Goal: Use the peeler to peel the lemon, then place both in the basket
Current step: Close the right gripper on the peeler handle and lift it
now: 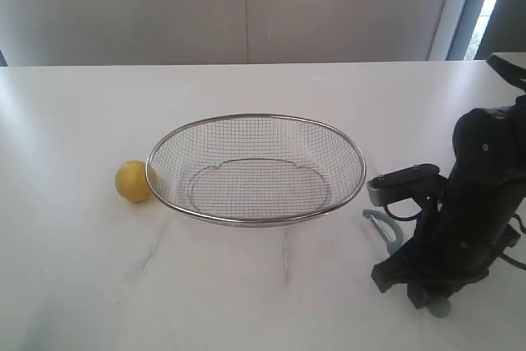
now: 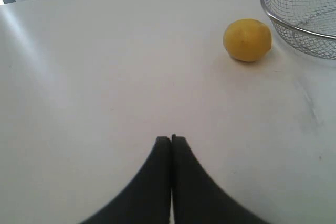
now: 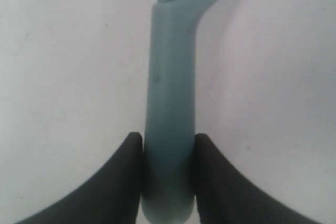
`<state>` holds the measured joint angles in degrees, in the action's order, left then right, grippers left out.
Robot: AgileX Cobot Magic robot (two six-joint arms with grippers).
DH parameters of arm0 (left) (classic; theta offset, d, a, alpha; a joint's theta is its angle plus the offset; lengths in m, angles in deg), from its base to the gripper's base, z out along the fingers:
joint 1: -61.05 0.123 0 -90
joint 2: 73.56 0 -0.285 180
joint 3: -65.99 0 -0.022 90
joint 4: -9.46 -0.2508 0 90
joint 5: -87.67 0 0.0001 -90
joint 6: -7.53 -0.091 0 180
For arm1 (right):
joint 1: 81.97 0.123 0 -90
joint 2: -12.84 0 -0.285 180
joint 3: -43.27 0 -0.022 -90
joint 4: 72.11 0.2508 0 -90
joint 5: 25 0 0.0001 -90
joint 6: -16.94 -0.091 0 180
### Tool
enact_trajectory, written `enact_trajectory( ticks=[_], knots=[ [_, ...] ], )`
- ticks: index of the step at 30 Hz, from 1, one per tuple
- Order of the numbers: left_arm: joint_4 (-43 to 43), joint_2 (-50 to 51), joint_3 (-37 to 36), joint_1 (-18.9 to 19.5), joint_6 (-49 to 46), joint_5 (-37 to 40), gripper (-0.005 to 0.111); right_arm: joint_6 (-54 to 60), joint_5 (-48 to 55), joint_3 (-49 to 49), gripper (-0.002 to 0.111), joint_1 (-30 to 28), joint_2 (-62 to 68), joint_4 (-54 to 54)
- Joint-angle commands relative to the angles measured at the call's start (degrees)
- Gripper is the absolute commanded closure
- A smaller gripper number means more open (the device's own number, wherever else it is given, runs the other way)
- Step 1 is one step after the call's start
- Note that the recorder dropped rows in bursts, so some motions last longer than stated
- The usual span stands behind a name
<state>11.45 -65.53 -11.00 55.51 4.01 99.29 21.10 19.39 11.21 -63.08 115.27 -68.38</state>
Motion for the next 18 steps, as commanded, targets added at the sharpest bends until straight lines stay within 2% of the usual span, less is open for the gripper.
enact_trajectory(
  ticks=[1,18],
  knots=[
    [0.29,-0.24,-0.22,-0.31,0.08,-0.06,0.107,-5.52,-1.36,-0.21,0.108,0.01,-2.48,-4.18],
    [0.29,-0.24,-0.22,-0.31,0.08,-0.06,0.107,-6.27,0.22,-3.86,0.108,0.01,-28.34,-3.74]
  ],
)
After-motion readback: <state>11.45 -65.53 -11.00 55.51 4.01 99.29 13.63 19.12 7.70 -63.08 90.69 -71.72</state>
